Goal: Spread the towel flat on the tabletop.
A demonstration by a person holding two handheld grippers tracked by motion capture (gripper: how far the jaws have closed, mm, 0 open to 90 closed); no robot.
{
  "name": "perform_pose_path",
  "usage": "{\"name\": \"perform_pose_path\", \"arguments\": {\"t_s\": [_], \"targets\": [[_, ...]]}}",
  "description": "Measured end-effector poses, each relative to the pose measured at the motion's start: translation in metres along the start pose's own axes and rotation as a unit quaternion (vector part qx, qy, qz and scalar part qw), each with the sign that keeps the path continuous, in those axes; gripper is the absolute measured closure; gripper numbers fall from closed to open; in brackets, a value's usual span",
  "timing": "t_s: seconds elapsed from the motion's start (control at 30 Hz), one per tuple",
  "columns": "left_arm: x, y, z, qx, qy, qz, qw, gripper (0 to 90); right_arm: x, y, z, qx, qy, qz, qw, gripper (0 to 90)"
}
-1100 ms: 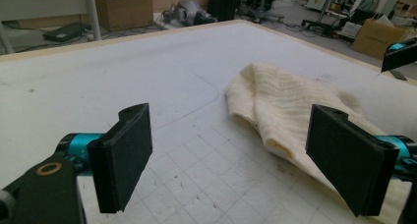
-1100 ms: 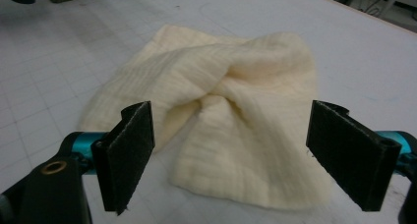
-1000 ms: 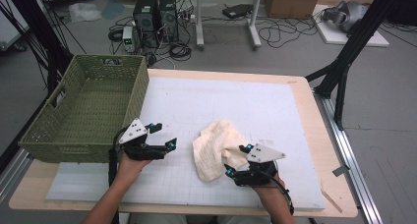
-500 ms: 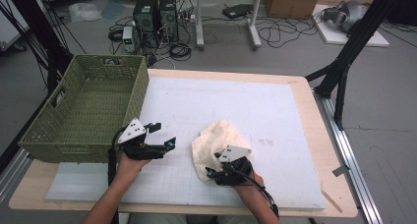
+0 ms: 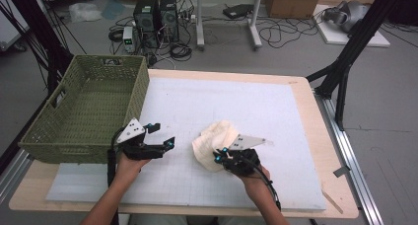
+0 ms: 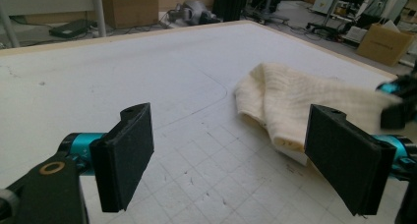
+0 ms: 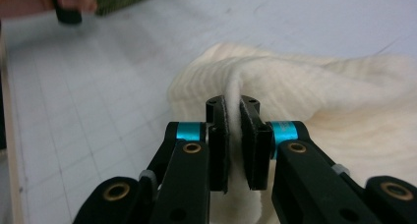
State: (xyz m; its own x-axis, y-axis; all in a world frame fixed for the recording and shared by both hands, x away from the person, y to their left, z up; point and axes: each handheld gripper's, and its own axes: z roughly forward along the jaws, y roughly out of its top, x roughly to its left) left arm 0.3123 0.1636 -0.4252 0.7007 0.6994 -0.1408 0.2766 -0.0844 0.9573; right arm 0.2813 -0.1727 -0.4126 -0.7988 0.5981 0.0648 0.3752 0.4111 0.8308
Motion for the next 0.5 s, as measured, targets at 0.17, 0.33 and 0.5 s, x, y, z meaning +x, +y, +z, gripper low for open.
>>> {"name": "perform_pose_path", "arguments": {"t_s": [0.17, 0.33, 0.5], "targets": [[0.001, 0.0, 0.0, 0.002, 0.0, 0.0, 1.0, 19.2, -0.027, 0.013, -0.021, -0.044, -0.024, 0.051, 0.9974, 83.3], [0.0, -0.001, 0.001, 0.003, -0.001, -0.001, 1.0, 19.3, -0.059, 0.021, -0.029, -0.053, -0.073, 0.077, 0.9929, 83.3], [0.0, -0.001, 0.002, 0.006, -0.003, -0.002, 1.0, 19.3, -0.088, 0.018, -0.022, -0.037, -0.113, 0.103, 0.9876, 83.3]]}}
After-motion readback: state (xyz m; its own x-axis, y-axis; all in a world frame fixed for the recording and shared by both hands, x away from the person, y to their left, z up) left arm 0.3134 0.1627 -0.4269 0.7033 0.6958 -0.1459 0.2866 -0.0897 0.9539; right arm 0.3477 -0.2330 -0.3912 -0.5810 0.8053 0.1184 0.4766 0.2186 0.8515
